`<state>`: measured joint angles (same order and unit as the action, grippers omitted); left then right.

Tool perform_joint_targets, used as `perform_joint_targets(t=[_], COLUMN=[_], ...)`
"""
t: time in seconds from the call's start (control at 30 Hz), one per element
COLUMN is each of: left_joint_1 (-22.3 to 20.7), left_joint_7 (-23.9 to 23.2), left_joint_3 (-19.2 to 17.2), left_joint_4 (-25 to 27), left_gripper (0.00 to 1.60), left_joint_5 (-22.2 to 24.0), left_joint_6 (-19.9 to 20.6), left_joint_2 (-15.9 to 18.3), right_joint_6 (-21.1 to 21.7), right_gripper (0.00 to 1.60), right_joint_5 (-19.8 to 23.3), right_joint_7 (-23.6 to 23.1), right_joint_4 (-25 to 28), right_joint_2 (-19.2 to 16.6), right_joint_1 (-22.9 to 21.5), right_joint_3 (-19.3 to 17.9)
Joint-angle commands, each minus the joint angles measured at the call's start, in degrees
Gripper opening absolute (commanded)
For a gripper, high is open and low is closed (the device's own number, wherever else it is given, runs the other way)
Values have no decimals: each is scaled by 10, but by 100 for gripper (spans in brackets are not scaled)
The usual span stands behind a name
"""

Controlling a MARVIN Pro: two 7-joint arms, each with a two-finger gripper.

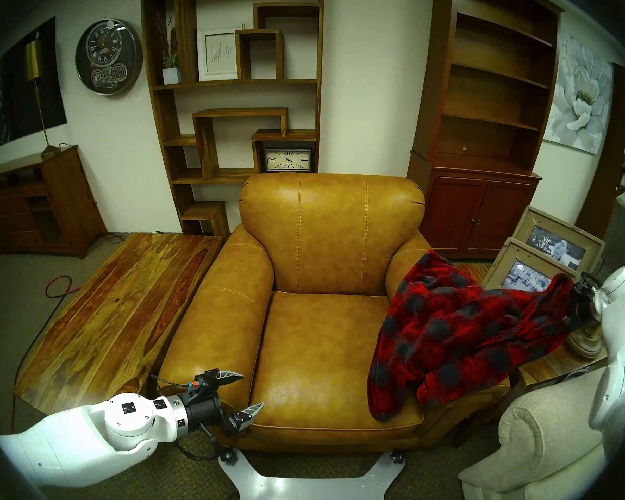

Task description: Move the blanket from sofa and drape it over the sofa arm

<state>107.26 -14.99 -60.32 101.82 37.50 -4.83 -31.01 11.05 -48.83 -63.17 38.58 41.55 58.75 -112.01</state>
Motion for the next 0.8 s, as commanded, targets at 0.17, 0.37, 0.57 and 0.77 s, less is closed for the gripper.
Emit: perform_joint_targets(t=[0.17,0.37,0.57,0.77], left_joint_1=[5,4,4,4], left_joint_7=[5,6,7,7], left_joint_3=[-3,-2,-2,-1], left_joint_4=[11,11,10,11], left_gripper=[160,160,160,160], left_joint_5=[0,1,1,1], left_joint_6=[-9,-8,-8,-8], left_joint_2=[3,3,3,3], right_joint_6=[-118,-180,-216,-232], right_gripper=[160,160,160,160], right_joint_5=[29,65,75,69], right_joint_7=[24,-5,-37,-75], right_joint_4=[-66,-23,27,74], right_joint_2=[1,5,-1,-20], right_joint_1=[-30,-33,-54,-48], right_joint_3=[51,21,23,28])
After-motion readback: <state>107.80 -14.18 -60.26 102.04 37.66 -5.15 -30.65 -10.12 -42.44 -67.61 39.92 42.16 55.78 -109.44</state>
